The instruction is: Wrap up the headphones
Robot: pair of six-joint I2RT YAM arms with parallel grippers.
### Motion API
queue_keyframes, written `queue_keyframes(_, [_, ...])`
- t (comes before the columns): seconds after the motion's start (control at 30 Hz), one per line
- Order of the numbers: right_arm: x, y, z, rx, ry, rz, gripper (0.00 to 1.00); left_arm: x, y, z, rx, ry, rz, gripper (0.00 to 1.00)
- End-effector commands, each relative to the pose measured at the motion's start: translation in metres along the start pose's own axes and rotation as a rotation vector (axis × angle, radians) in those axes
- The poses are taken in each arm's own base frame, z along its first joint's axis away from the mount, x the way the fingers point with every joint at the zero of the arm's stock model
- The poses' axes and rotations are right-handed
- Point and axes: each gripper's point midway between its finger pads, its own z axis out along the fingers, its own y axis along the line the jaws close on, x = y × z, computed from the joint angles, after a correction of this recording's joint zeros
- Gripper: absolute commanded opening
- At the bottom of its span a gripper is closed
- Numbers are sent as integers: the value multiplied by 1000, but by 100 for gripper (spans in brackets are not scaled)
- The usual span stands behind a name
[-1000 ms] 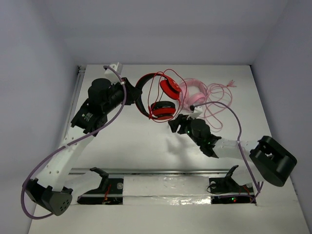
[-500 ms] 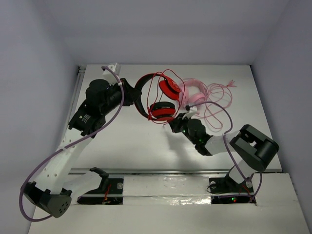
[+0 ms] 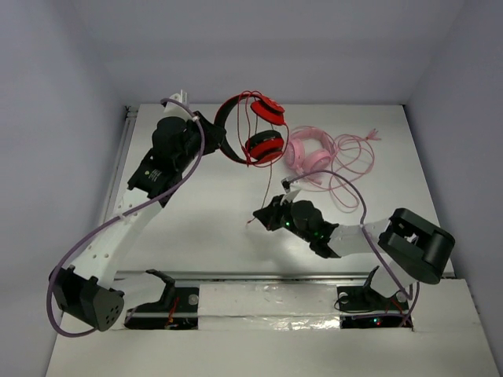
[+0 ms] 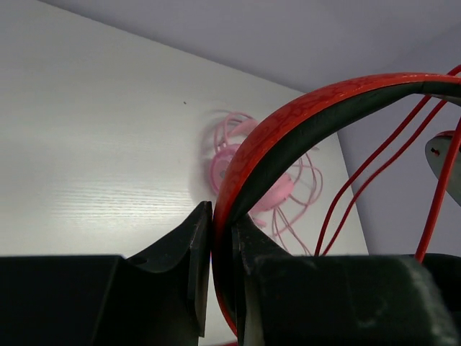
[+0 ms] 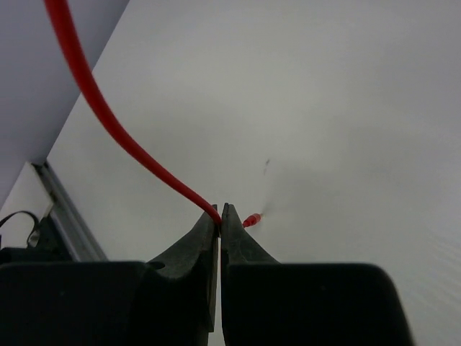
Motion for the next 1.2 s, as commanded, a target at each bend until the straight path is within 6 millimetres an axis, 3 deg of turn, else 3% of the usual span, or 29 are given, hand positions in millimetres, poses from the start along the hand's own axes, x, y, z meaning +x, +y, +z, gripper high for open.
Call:
queue_keyframes(0.0, [-1, 27, -4, -31, 20, 7, 0, -54, -16, -4, 32, -222, -104, 0])
queue_keyframes(0.13, [14, 46, -8, -64, 81, 0, 0, -56, -10, 0, 16, -259, -135, 0])
queue_keyframes(0.33, [30, 74, -15, -90, 160, -19, 0, -49, 25, 9, -118, -299, -121, 0])
queue_keyframes(0.63, [33, 101, -51, -49, 259, -112, 0, -6, 65, 11, -378, -302, 28, 0])
queue_keyframes(0.8, [16, 104, -70, 7, 336, -166, 0, 54, 82, 11, -462, -202, 117, 0])
queue_keyframes(0.97, [-12, 120, -92, -27, 348, -226, 0, 110, 106, 6, -529, -73, 217, 0])
queue_keyframes(1.17, [-56, 127, -104, -19, 221, -241, 0, 161, 101, -8, -473, 46, 259, 0])
